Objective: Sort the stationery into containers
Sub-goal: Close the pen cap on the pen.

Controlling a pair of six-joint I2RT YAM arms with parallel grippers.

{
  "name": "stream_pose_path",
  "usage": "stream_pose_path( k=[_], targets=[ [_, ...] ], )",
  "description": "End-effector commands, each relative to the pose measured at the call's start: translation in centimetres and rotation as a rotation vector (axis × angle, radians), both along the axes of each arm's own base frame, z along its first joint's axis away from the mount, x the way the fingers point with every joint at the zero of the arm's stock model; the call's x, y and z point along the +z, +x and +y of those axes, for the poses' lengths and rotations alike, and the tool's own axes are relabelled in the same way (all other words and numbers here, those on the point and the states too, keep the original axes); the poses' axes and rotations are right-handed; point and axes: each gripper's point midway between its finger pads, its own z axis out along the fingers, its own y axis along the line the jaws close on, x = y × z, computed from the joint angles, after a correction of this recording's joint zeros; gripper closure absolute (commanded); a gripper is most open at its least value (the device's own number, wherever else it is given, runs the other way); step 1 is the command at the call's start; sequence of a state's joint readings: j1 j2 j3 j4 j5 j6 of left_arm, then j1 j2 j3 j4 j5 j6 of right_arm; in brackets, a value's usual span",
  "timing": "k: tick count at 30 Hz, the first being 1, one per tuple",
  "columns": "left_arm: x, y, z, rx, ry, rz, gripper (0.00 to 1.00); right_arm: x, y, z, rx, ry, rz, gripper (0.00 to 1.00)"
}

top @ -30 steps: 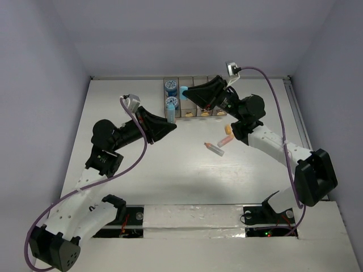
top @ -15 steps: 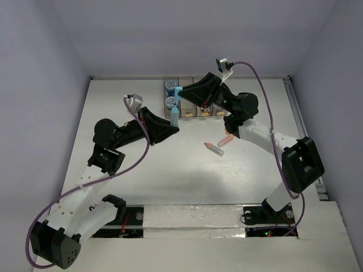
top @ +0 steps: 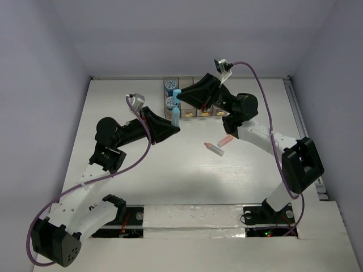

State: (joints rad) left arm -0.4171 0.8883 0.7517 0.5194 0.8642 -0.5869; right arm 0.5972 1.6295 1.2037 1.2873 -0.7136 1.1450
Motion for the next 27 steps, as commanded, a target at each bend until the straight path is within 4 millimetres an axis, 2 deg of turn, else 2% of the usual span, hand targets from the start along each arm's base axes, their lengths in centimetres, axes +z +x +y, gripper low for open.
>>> stream_pose_path(
  k=[1, 20, 27],
  targets=[
    [1.1, -0.3, 0.2, -0.003, -0.015, -0.057, 1.0, 3.6, -3.0, -1.4, 0.011, 0.093, -0.16, 1.0],
    [0.8, -0.1, 0.1, -0.004, -0.002, -0.054, 1.0, 4.7, -3.3, -1.4, -0.006, 0.112, -0.177, 1.0],
    [1.1, -0.2, 0.2, 0.003, -0.005, -0.066, 1.0, 3.4, -2.9, -1.1, -0.002, 0.091, -0.147, 1.0]
  ],
)
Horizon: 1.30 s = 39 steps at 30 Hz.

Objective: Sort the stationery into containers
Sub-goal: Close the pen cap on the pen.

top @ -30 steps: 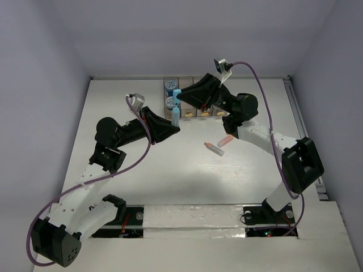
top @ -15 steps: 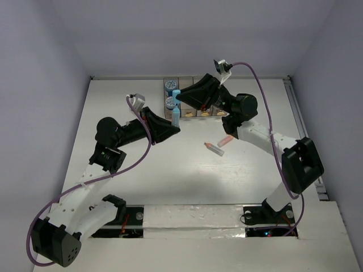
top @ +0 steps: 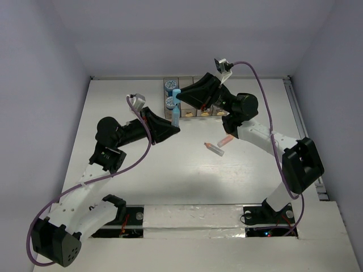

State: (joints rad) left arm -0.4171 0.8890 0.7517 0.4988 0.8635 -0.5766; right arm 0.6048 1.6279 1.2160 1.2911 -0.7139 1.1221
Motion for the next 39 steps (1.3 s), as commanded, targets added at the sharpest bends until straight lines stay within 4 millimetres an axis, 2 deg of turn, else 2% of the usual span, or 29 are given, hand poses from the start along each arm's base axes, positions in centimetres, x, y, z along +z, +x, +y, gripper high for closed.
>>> stream_pose_path(
  k=[1, 6, 9, 15, 21, 28, 34, 39],
  targets=[
    [1.6, -0.3, 0.2, 0.004, -0.017, -0.076, 1.0, 2.8, -2.5, -1.2, 0.006, 0.083, -0.113, 1.0],
    [1.8, 0.1, 0.5, 0.025, -0.02, -0.08, 1.0, 1.5, -2.2, -0.5, 0.012, 0.058, -0.087, 1.0],
    [2.0, 0.2, 0.7, 0.038, -0.029, -0.085, 1.0, 0.7, -2.7, 0.1, 0.026, 0.044, -0.076, 1.0],
    [2.4, -0.1, 0.8, 0.029, -0.044, -0.1, 1.0, -0.7, -2.7, 1.0, 0.026, 0.019, -0.057, 1.0],
    [2.8, 0.0, 1.1, 0.046, -0.059, -0.111, 1.0, -1.3, -3.2, 1.0, 0.033, 0.031, -0.054, 1.0],
    [3.3, -0.3, 1.5, 0.07, -0.075, -0.132, 1.0, -0.9, -3.8, 0.4, 0.023, 0.041, -0.077, 1.0],
    [3.8, 0.0, 1.7, 0.091, -0.095, -0.133, 1.0, -1.8, -4.0, 0.4, 0.026, 0.022, -0.06, 1.0],
    [5.1, -0.2, 1.9, 0.101, -0.12, -0.145, 1.0, -4.0, -4.4, 1.3, 0.033, -0.044, -0.012, 1.0]
  ],
)
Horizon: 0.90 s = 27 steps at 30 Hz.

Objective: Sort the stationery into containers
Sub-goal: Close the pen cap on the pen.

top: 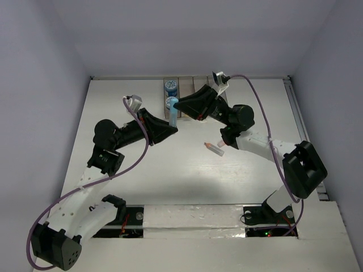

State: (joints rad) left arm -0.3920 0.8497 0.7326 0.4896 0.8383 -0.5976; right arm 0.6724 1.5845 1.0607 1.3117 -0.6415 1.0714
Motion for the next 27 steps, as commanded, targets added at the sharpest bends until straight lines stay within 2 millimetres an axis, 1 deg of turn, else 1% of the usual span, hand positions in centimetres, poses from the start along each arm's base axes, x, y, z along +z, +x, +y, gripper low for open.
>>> stream_pose_path(
  k=[1, 3, 4, 5, 6, 8, 9, 10, 11, 13, 14, 15, 18, 19, 20, 21, 24, 25, 26, 27],
  targets=[
    [5.3, -0.4, 1.1, 0.066, -0.104, -0.167, 1.0, -1.4, -2.8, 0.5, 0.045, -0.051, -0.062, 1.0],
    [5.9, -0.4, 1.2, 0.074, -0.111, -0.174, 1.0, -2.7, -2.8, 0.9, 0.041, -0.079, -0.027, 1.0],
    [6.1, -0.4, 1.3, 0.079, -0.113, -0.176, 1.0, -4.3, -2.3, 1.2, 0.027, -0.125, 0.01, 1.0],
    [6.3, -0.4, 1.3, 0.079, -0.114, -0.176, 1.0, -5.2, -2.9, 1.9, 0.038, -0.149, 0.026, 1.0],
    [6.7, -0.4, 1.3, 0.078, -0.122, -0.179, 1.0, -7.1, -2.8, 2.4, 0.031, -0.199, 0.06, 1.0],
    [7.0, -0.4, 1.2, 0.074, -0.127, -0.179, 1.0, -9.0, -3.6, 3.2, 0.048, -0.249, 0.084, 1.0],
    [7.4, -0.4, 1.2, 0.074, -0.132, -0.188, 1.0, -10.0, -3.5, 3.2, 0.043, -0.271, 0.096, 1.0],
    [7.4, -0.3, 1.2, 0.073, -0.132, -0.184, 1.0, -11.1, -4.0, 3.5, 0.047, -0.291, 0.106, 1.0],
    [7.7, -0.4, 1.2, 0.071, -0.134, -0.187, 1.0, -13.3, -4.0, 3.3, 0.043, -0.327, 0.145, 1.0],
    [8.2, -0.5, 1.2, 0.072, -0.137, -0.198, 1.0, -15.7, -4.8, 3.7, 0.06, -0.372, 0.191, 1.0],
    [8.3, -0.4, 1.2, 0.07, -0.137, -0.2, 1.0, -17.6, -5.0, 3.5, 0.06, -0.403, 0.229, 1.0],
    [8.5, -0.4, 1.2, 0.07, -0.139, -0.204, 1.0, -19.0, -5.3, 3.8, 0.07, -0.427, 0.255, 1.0],
    [8.5, -0.2, 1.0, 0.065, -0.136, -0.196, 1.0, -21.5, -6.9, 4.6, 0.12, -0.479, 0.297, 1.0],
    [8.6, -0.2, 1.0, 0.064, -0.136, -0.198, 1.0, -22.7, -7.7, 5.0, 0.146, -0.506, 0.311, 1.0],
    [8.7, -0.2, 1.0, 0.065, -0.138, -0.199, 1.0, -23.2, -7.8, 5.0, 0.147, -0.514, 0.319, 1.0],
    [8.9, -0.2, 1.1, 0.066, -0.138, -0.206, 1.0, -24.1, -8.4, 4.9, 0.154, -0.53, 0.335, 1.0],
    [9.6, -0.4, 1.2, 0.074, -0.142, -0.224, 1.0, -24.9, -8.7, 4.5, 0.162, -0.536, 0.351, 1.0],
    [9.8, -0.4, 1.3, 0.076, -0.142, -0.227, 1.0, -25.5, -9.0, 4.3, 0.165, -0.551, 0.362, 1.0],
    [9.9, -0.3, 1.2, 0.078, -0.14, -0.227, 1.0, -25.8, -9.6, 4.3, 0.178, -0.56, 0.357, 1.0],
    [10.3, -0.3, 1.3, 0.082, -0.137, -0.226, 1.0, -25.9, -9.7, 4.2, 0.182, -0.566, 0.357, 1.0]
  ],
)
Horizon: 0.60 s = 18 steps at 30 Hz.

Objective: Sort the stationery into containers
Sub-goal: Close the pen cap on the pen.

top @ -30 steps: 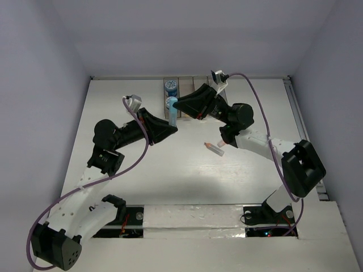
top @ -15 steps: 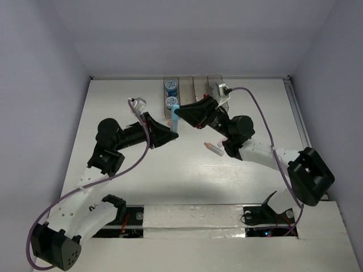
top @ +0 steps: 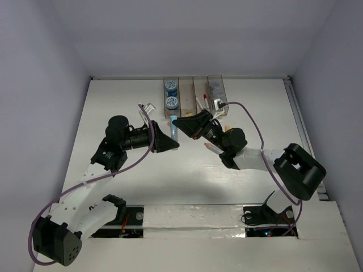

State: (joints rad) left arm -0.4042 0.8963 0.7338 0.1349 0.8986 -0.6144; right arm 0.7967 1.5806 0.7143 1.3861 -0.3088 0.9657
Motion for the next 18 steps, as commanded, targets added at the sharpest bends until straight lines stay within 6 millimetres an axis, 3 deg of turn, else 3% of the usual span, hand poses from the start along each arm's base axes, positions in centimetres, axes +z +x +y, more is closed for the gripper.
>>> stream_pose_path(
  k=[1, 6, 8, 18],
  targets=[
    [17.9, 1.1, 2.0, 0.18, -0.279, -0.619, 1.0, -15.7, -10.2, 3.0, 0.429, -0.461, 0.182, 1.0],
    [19.3, 0.5, 2.3, 0.187, -0.291, -0.652, 1.0, -16.9, -11.1, 1.5, 0.412, -0.504, 0.2, 1.0],
    [19.0, 0.8, 1.9, 0.167, -0.288, -0.636, 1.0, -17.2, -11.4, 1.2, 0.419, -0.52, 0.205, 1.0],
    [19.5, 2.9, 1.7, 0.209, -0.246, -0.63, 1.0, -17.1, -15.0, 1.4, 0.562, -0.576, 0.216, 1.0]
  ],
)
